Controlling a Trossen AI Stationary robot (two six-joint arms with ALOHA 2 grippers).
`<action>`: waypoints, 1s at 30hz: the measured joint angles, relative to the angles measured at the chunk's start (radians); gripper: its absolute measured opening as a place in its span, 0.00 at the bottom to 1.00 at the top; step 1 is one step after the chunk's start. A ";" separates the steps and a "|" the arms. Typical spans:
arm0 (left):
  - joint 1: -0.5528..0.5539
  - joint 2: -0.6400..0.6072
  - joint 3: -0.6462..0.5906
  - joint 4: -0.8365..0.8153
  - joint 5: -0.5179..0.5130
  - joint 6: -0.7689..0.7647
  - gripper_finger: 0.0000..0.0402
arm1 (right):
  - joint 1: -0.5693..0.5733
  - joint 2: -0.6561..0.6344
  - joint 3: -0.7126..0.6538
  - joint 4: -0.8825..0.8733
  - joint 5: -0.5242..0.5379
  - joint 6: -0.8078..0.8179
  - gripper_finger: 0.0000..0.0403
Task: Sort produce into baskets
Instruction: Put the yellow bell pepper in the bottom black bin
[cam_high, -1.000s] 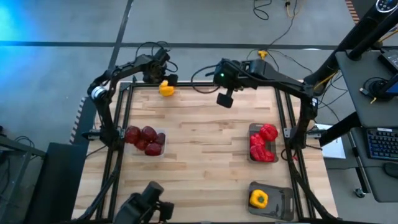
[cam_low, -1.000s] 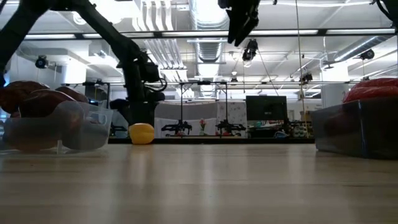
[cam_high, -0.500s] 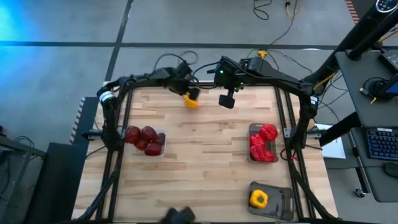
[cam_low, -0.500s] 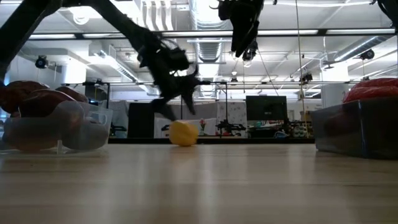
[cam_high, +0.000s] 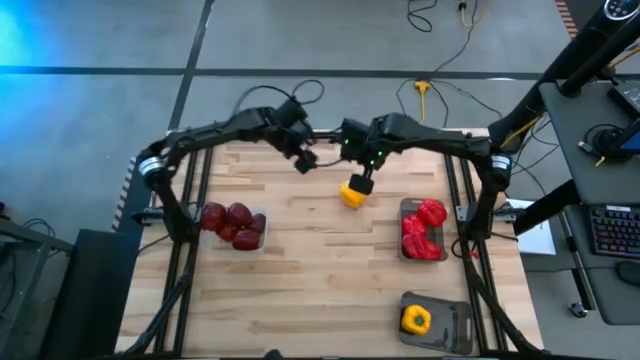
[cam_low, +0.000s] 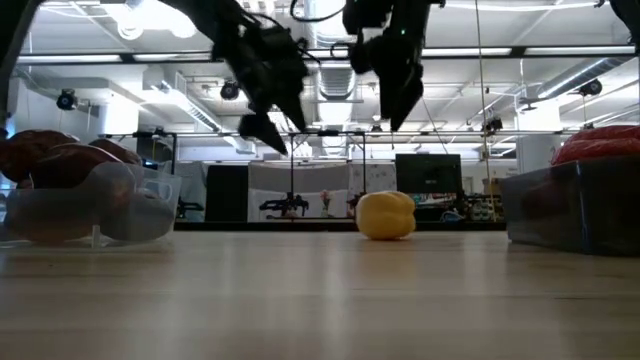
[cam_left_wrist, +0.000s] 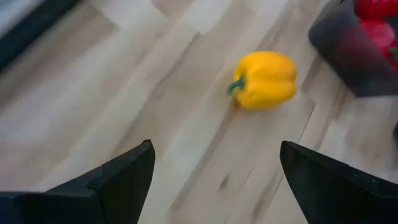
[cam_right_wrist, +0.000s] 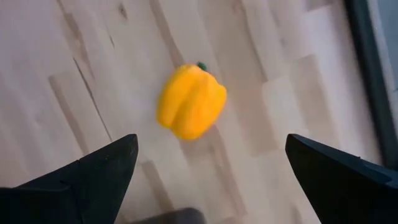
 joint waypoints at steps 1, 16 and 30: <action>0.005 -0.031 -0.006 -0.030 -0.016 0.028 0.81 | 0.008 0.005 -0.023 0.022 0.000 0.026 0.99; -0.040 -0.586 -0.434 0.046 -0.043 -0.101 0.81 | -0.008 0.345 0.145 0.039 0.034 0.420 0.99; -0.304 -0.908 -0.880 0.345 -0.046 -0.409 0.81 | -0.021 0.703 0.523 -0.293 -0.096 0.465 0.99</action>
